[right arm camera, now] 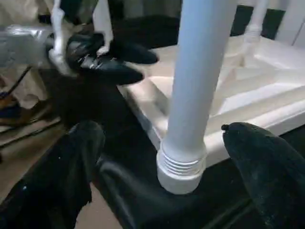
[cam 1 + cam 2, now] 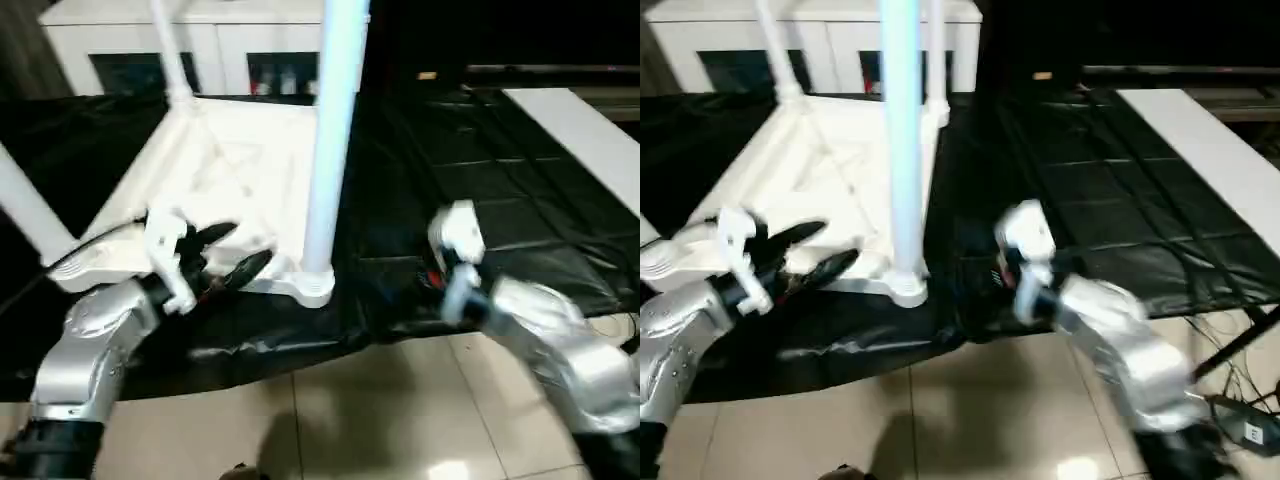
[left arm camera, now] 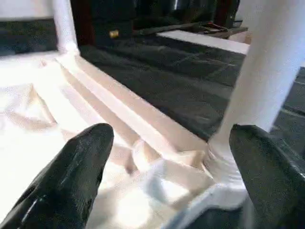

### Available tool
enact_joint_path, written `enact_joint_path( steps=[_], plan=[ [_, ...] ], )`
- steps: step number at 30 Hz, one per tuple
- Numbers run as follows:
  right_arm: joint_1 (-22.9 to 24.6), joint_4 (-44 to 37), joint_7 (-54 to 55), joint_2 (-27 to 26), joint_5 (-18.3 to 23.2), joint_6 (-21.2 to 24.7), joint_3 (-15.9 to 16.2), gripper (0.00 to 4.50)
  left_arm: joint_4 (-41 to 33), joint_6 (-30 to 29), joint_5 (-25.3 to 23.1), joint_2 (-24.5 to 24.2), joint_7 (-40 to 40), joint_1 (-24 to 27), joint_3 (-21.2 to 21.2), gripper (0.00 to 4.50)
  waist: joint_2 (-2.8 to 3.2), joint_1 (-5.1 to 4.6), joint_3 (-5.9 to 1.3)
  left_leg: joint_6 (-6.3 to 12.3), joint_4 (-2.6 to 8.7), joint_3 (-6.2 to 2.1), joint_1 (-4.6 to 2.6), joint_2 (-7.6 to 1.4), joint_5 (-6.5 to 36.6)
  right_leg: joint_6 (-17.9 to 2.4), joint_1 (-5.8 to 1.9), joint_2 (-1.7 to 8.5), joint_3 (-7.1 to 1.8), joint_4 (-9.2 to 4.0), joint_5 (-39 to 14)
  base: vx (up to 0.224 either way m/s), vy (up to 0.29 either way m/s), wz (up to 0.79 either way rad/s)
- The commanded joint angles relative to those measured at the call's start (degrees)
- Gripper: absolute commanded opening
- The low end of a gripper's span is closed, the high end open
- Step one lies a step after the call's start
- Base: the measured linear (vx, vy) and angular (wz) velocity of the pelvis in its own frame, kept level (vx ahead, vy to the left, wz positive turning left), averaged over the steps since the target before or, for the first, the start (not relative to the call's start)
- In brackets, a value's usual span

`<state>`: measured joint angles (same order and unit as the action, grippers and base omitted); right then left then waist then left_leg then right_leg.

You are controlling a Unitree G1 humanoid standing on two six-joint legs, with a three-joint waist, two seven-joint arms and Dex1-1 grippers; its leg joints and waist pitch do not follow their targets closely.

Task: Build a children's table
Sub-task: Rotate table base

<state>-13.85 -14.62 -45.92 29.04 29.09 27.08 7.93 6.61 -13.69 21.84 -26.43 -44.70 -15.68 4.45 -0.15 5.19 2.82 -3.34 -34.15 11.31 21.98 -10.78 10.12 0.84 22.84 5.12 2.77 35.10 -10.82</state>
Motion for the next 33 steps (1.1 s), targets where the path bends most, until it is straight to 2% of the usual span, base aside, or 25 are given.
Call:
enact_joint_path(
  steps=[1,2,3,5,6,8,9,10,11,12,13,14,15,17,18,20,22,23,24,26,28,30,33],
  plan=[
    [0.23,-0.96,-3.99,0.85,2.54,1.23,0.18,4.50,-3.20,-1.20,1.21,0.44,-0.52,-0.29,-0.01,4.42,0.36,0.11,-3.38,-0.98,4.75,-1.32,-1.49,-2.34,17.24,-9.20,-1.89,2.79,-2.24,-4.05,-12.42,0.000,0.000,0.00],
    [0.44,-0.83,-5.56,1.36,3.30,2.38,1.30,4.50,-5.17,-2.10,1.96,0.46,-0.87,0.64,-0.36,4.42,0.46,0.17,-3.27,-0.91,4.80,-1.39,-1.37,-2.42,17.56,-9.52,-1.96,2.91,-2.24,-4.14,-13.41,0.000,0.000,0.00],
    [0.26,-0.26,-8.41,1.71,3.39,3.04,3.85,4.50,-9.05,-3.46,2.69,-1.30,-3.69,3.21,-2.11,4.42,1.61,0.22,-3.36,-1.14,4.72,-1.58,-1.41,-2.44,17.63,-9.79,-1.90,2.97,-2.24,-4.01,-13.32,0.000,0.000,0.00],
    [-0.34,2.32,-8.95,0.09,2.57,2.95,5.79,4.50,-11.16,-3.85,2.22,-2.44,-4.69,5.36,-3.19,4.42,0.90,-0.43,-3.22,-0.76,4.97,-1.66,-0.61,-2.31,16.66,-9.76,-2.28,2.65,-2.06,-3.99,-12.29,0.000,0.000,0.00],
    [-0.45,2.77,-8.98,-0.22,2.43,2.92,6.07,4.50,-11.43,-3.89,2.13,-2.59,-4.80,5.67,-3.32,4.42,1.02,-0.43,-3.30,-0.78,4.66,-1.38,-1.21,-2.25,17.78,-9.79,-1.70,2.65,-2.22,-4.27,-14.05,0.000,0.000,0.00],
    [-1.35,5.81,-8.67,-1.63,0.60,1.88,7.29,4.50,-11.25,-4.16,2.51,-2.30,-4.70,5.93,-3.04,4.42,0.91,-0.39,-3.48,-0.93,4.45,-1.38,-1.19,-2.21,17.00,-10.19,-1.71,2.63,-2.29,-4.11,-13.77,0.000,0.000,0.00],
    [-3.22,10.70,-7.60,-4.15,-2.58,-0.59,9.11,4.50,-9.81,-3.13,1.65,-2.60,-4.78,5.48,-2.97,4.42,0.49,-0.45,-3.25,-1.10,4.57,-1.25,-1.17,-2.19,17.60,-10.04,-1.56,2.53,-2.27,-4.50,-15.62,0.000,0.000,0.00],
    [-5.93,16.81,-4.46,-7.45,-6.59,-2.91,10.59,4.50,-8.10,-2.70,1.36,-2.78,-4.99,4.44,-2.67,4.42,0.69,-0.73,-3.12,-1.78,4.55,-1.33,-1.21,-2.02,18.75,-10.31,-1.00,2.63,-2.21,-4.44,-18.32,0.000,0.000,0.00],
    [-6.54,18.20,-3.74,-8.18,-7.47,-3.41,10.89,4.50,-7.74,-2.63,1.28,-2.81,-5.03,4.20,-2.62,4.42,0.50,-0.91,-3.08,-2.35,4.64,-1.39,-1.15,-1.93,19.14,-9.96,-1.23,2.59,-2.13,-4.57,-19.77,0.000,0.000,0.00],
    [-8.34,21.03,-2.76,-10.56,-8.15,-4.88,10.92,4.50,-6.83,-2.12,0.60,-3.20,-4.94,3.08,-2.46,4.42,0.03,-0.89,-3.20,-2.78,4.61,-1.35,-1.53,-2.05,19.52,-9.56,-0.97,2.58,-2.22,-4.74,-20.68,0.000,0.000,0.00],
    [-9.38,22.44,-2.41,-11.89,-8.18,-5.64,10.75,4.50,-6.46,-1.97,0.27,-3.40,-4.80,2.37,-2.35,4.42,0.47,-0.80,-3.18,-2.99,4.64,-1.46,-1.73,-2.15,19.89,-9.56,-0.87,2.61,-2.36,-4.56,-20.19,0.000,0.000,0.00],
    [-10.72,24.51,-2.06,-13.27,-7.86,-5.76,10.57,4.50,-6.73,-2.68,0.26,-3.62,-4.53,1.88,-2.26,4.42,-0.23,-0.85,-3.17,-2.92,4.85,-1.48,-1.58,-2.30,19.46,-9.19,-1.19,2.43,-2.30,-4.47,-19.20,0.000,0.000,0.00],
    [-12.26,27.20,-2.04,-14.85,-7.84,-6.29,10.70,4.50,-6.47,-2.90,-0.24,-3.85,-4.07,1.28,-2.36,4.42,-0.45,-0.70,-3.20,-2.78,4.81,-1.45,-1.68,-2.33,19.19,-9.31,-1.09,2.46,-2.33,-4.23,-18.75,0.000,0.000,0.00],
    [-13.63,29.84,-2.07,-16.01,-7.94,-6.44,10.99,4.50,-6.46,-3.34,-0.46,-3.90,-3.62,0.93,-2.60,4.42,0.00,-0.75,-3.14,-3.03,4.86,-1.49,-1.68,-2.28,19.48,-9.78,-0.97,2.51,-2.37,-4.02,-18.82,0.000,0.000,0.00],
    [-14.68,32.02,-2.40,-16.84,-8.33,-6.92,11.50,4.50,-6.08,-3.45,-1.06,-3.68,-2.65,0.51,-2.78,4.42,0.17,-0.80,-3.00,-3.75,5.07,-1.52,-1.73,-2.36,20.45,-9.42,-0.91,2.41,-2.40,-4.14,-18.25,0.000,0.000,0.00],
    [-16.33,35.90,-3.38,-18.05,-9.53,-8.26,12.68,4.50,-4.65,-2.64,-3.23,-2.43,0.39,-0.49,-3.27,4.42,-0.52,-0.75,-3.24,-3.86,5.01,-1.53,-1.74,-2.32,20.60,-9.05,-1.03,2.48,-2.38,-3.97,-18.02,0.000,0.000,0.00],
    [-16.71,36.84,-3.53,-18.32,-9.88,-8.66,12.95,4.50,-4.31,-2.36,-3.74,-2.05,1.14,-0.73,-3.38,4.42,-0.44,-0.80,-3.18,-4.14,5.03,-1.53,-1.73,-2.29,20.89,-8.78,-1.01,2.59,-2.45,-4.18,-18.40,0.000,0.000,0.00],
    [-18.21,40.72,-3.87,-19.64,-11.21,-10.25,12.99,4.50,-3.54,-1.98,-4.40,-0.95,2.59,-1.32,-3.66,4.42,-1.10,-0.88,-3.27,-3.98,5.01,-1.45,-1.67,-2.35,20.62,-8.77,-1.07,2.59,-2.44,-4.18,-18.25,0.000,0.000,0.00],
    [-18.21,40.72,-3.87,-19.64,-11.21,-10.25,12.99,4.50,-3.54,-1.98,-4.40,-0.95,2.59,-1.32,-3.66,4.42,-0.85,-0.81,-3.24,-3.93,4.98,-1.50,-1.68,-2.34,20.78,-9.02,-0.96,2.76,-2.50,-4.18,-18.57,0.000,0.000,0.00],
    [-21.14,47.35,-2.71,-21.96,-13.35,-13.41,11.89,4.50,-3.52,-1.97,-4.69,0.03,3.03,-1.59,-4.43,4.42,-1.14,-1.14,-3.18,-4.06,5.06,-1.62,-1.34,-2.32,20.81,-9.55,-1.10,2.84,-2.45,-4.08,-18.63,0.000,0.000,0.00],
    [-22.35,49.39,-2.28,-22.47,-13.88,-14.37,11.69,4.50,-3.69,-2.22,-4.58,0.27,3.05,-1.64,-4.77,4.42,-1.23,-1.21,-3.16,-4.05,5.01,-1.58,-1.68,-2.37,21.48,-9.39,-0.90,2.83,-2.46,-4.28,-19.85,0.000,0.000,0.00],
    [-22.40,48.52,-4.69,-22.18,-13.15,-13.70,12.15,4.50,-3.78,-2.34,-4.59,0.24,3.00,-1.49,-4.99,4.42,-1.34,-1.39,-3.13,-3.84,5.00,-1.60,-1.64,-2.36,21.64,-9.34,-0.99,2.73,-2.48,-4.25,-19.91,0.000,0.000,0.00],
    [-20.84,44.55,-11.79,-20.36,-11.88,-11.69,14.69,4.50,-3.05,-2.03,-5.63,-0.52,3.29,-0.99,-4.64,4.42,-1.42,-1.28,-3.20,-3.17,4.98,-1.55,-1.68,-2.52,20.48,-9.50,-1.11,2.51,-2.47,-4.05,-16.92,0.000,0.000,0.00]
  ],
)
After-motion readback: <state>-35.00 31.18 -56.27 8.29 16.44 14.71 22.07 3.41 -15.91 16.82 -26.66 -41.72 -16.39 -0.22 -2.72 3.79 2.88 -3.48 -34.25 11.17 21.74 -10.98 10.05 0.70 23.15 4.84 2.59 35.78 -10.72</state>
